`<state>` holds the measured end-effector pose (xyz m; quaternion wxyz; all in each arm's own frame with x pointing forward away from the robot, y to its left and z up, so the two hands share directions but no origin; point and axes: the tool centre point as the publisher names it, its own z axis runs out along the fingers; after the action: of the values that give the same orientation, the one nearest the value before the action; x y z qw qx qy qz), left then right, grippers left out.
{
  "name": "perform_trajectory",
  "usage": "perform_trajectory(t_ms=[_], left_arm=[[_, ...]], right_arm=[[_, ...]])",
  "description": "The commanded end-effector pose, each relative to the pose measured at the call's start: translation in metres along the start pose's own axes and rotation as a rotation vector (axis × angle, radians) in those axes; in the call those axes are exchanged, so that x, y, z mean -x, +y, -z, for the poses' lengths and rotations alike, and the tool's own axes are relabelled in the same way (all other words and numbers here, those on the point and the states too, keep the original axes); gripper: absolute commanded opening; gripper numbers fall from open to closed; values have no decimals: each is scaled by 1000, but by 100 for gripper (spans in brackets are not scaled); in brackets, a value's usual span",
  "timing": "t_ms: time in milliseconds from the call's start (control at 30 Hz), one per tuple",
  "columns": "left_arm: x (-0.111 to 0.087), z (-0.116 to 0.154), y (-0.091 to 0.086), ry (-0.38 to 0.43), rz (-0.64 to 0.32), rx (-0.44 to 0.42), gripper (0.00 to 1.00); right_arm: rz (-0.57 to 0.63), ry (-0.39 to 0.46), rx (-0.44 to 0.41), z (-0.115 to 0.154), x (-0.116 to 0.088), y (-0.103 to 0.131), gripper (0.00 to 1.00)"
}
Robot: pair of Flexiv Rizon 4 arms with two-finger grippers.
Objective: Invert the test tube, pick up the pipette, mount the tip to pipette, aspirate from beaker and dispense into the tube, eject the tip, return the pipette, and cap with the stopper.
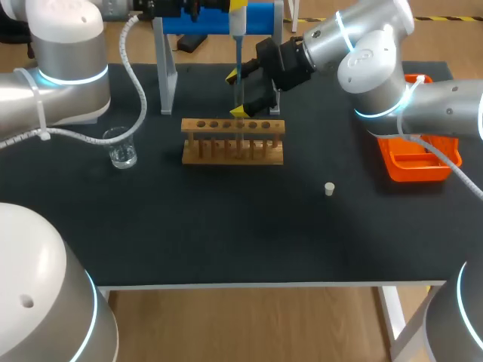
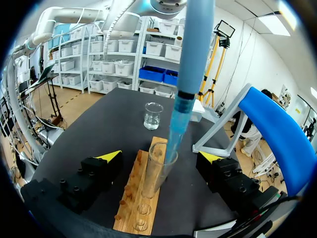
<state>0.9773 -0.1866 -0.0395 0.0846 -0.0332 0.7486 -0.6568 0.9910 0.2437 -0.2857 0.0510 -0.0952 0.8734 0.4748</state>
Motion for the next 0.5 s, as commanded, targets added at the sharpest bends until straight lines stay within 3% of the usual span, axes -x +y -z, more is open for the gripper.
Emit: perform_trajectory(t_ms=[33,500], left_arm=[[3,-1,3,11,4,-3,0],[-1,0,7,11,14,9,0]], right_arm=[[0,1,-1,1,0,0,100],[0,1,-1,1,0,0,100]])
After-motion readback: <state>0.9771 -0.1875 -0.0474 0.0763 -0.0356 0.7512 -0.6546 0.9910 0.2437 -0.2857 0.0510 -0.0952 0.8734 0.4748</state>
